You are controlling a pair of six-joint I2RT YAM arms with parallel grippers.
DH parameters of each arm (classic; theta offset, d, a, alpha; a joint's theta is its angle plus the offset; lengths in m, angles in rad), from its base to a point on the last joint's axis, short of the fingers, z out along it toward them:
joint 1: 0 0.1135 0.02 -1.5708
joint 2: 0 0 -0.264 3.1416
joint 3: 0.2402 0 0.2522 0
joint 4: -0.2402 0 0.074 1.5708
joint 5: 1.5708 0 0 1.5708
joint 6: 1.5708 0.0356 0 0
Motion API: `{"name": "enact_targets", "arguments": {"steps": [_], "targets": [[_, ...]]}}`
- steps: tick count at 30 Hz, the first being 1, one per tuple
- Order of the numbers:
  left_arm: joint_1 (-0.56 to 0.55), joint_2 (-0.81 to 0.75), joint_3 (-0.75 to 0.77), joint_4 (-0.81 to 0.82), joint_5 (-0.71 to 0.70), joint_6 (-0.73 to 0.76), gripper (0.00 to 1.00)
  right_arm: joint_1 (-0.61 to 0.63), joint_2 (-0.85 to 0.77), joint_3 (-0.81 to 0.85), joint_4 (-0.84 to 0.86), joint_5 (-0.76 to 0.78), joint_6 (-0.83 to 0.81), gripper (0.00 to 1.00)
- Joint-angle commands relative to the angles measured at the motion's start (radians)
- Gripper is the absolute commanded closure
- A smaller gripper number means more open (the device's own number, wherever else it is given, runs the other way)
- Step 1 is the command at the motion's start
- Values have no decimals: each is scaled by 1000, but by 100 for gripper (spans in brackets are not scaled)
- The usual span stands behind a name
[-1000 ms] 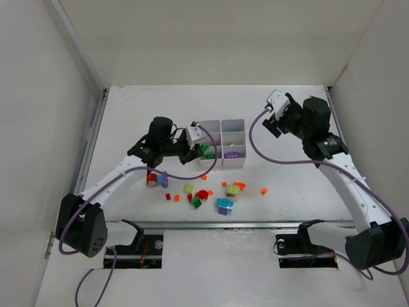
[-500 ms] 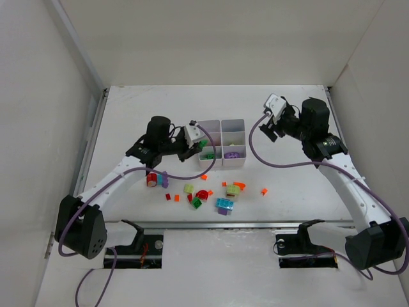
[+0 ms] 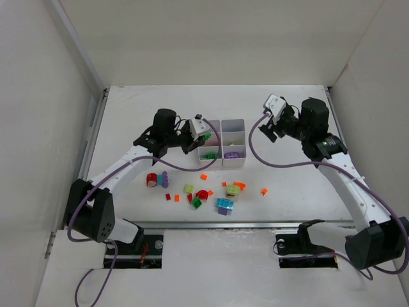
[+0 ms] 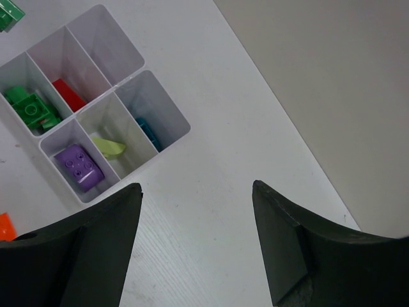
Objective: Sort the legos into containers by color
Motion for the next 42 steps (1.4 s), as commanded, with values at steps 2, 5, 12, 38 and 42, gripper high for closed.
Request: {"name": "enact_targets", "arguments": {"steps": [2,5,12,38,42], "targets": [[2,15,64,32,35,8,100,-4,12,-2,24,-1,-2,25],[2,35,84,32,35,8,100,-4,23,-2,24,-1,-2,25],[2,73,117,77,35,-40,100,-4,53,31,53,-1,-2,25],[2,259,300,79,44,-129,100,38,294,253,119,102,122,25],[2,259,291,79,44,-129,100,38,314,262,119,102,122,25]]}}
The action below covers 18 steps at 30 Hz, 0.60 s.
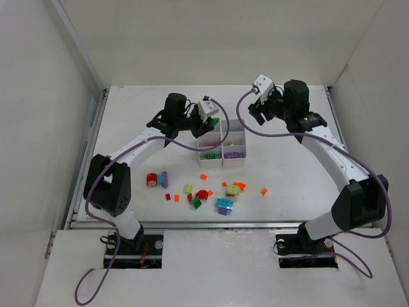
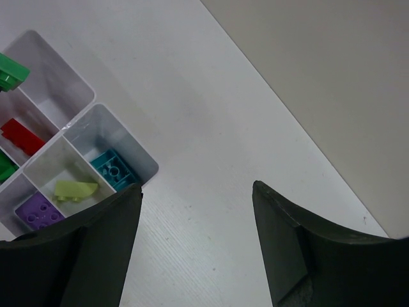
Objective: Sort the legos into containers by color
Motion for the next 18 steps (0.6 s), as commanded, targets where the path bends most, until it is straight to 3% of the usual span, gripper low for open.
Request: {"name": "enact_targets", "arguments": {"steps": [1,18], "targets": [[2,-9,34,22,31,-13,100,10,11,60,50,2,9,25],[2,0,34,22,31,-31,100,10,31,70,50,2,9,25]]}}
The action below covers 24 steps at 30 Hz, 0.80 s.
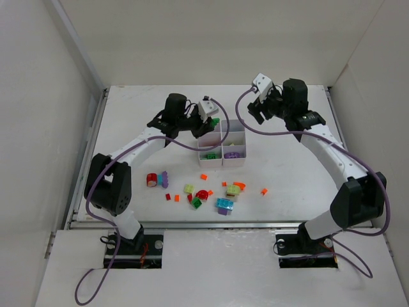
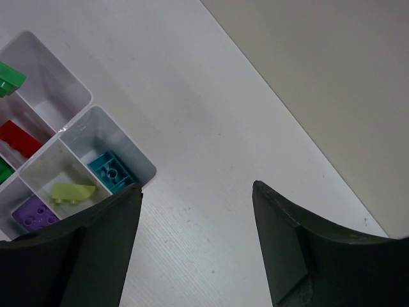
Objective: Sort the legos into containers by color
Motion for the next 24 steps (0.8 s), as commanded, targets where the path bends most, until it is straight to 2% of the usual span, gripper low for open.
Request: {"name": "enact_targets", "arguments": {"steps": [1,24], "targets": [[2,-8,34,22,29,-14,100,10,5,49,51,1,9,25],[2,-28,-39,49,10,-43,100,10,-13,20,51,11,9,25]]}}
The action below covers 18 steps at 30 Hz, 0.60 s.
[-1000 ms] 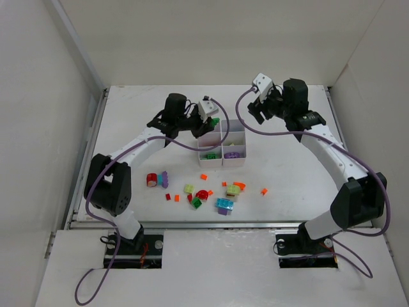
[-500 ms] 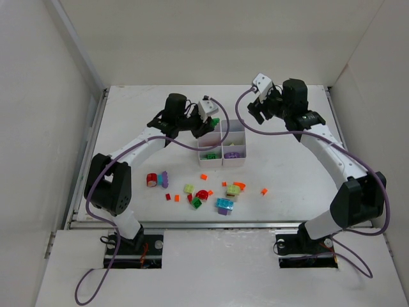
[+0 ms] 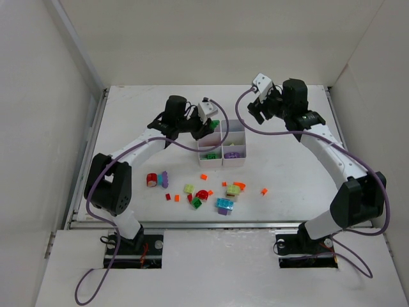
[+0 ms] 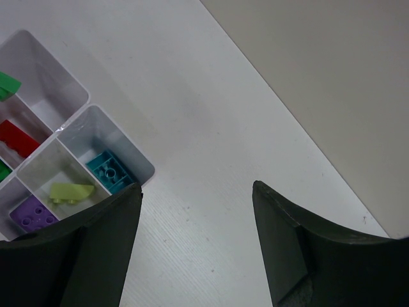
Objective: Sort the legos into containers by color
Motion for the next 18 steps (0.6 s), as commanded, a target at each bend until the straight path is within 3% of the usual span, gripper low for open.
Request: {"name": "enact_targets", "arguments": {"steps": [1,18], "targets": [[2,-28,-15,33,13,-12,100,10,-25,20,51,3,9,25],[20,-57,-58,53,-6,-12,100,10,-65,-17,51,12,9,25]]}}
